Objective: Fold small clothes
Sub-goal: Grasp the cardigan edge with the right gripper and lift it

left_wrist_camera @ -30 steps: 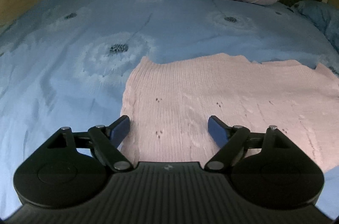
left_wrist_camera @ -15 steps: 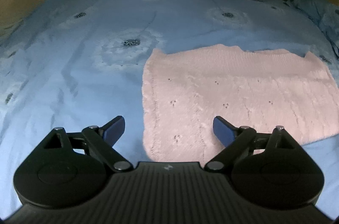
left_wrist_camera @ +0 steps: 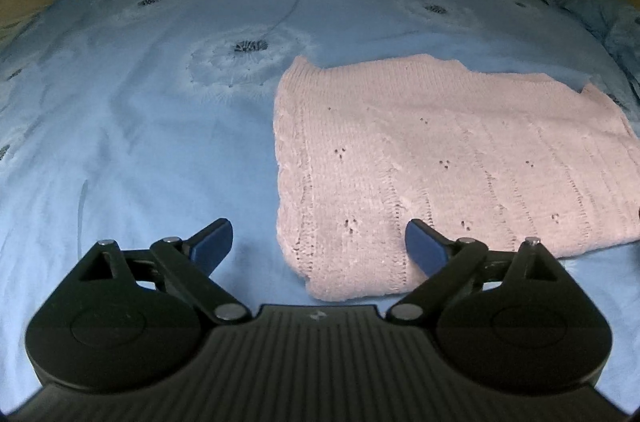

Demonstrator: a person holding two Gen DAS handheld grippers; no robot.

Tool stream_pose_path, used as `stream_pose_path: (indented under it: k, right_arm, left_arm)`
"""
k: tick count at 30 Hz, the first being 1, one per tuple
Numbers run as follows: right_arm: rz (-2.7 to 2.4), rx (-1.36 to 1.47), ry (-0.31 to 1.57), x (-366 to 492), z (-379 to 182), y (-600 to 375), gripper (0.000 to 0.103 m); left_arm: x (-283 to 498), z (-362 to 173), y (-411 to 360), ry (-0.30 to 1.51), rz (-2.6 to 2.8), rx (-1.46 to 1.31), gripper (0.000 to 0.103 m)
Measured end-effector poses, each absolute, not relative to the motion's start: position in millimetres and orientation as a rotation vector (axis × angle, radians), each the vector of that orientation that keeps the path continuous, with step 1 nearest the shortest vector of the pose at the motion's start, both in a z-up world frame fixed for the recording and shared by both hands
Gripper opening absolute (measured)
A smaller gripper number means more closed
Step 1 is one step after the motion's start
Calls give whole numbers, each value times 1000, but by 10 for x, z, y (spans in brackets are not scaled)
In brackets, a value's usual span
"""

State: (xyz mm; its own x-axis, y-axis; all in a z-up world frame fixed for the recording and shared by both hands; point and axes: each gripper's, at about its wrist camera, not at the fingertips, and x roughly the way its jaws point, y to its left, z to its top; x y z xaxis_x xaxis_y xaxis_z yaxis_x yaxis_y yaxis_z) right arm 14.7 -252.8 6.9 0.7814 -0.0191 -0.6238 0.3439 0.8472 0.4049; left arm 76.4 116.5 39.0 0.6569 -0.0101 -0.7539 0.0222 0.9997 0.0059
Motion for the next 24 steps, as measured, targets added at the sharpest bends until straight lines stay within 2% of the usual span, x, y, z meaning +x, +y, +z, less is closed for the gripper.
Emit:
stream_pose_path:
  k: [3, 6, 24]
  right_arm:
    - [-231, 586, 613, 186, -46, -2529, 61]
    - [-224, 624, 564, 209, -96, -2520, 72]
    - [-228, 742, 444, 426, -227, -2580, 73]
  left_arm:
    - [800, 369, 1176, 864, -22, 7, 97]
    - [820, 370, 1178, 865, -21, 2, 97]
    - [905, 340, 1210, 890, -19, -43, 97]
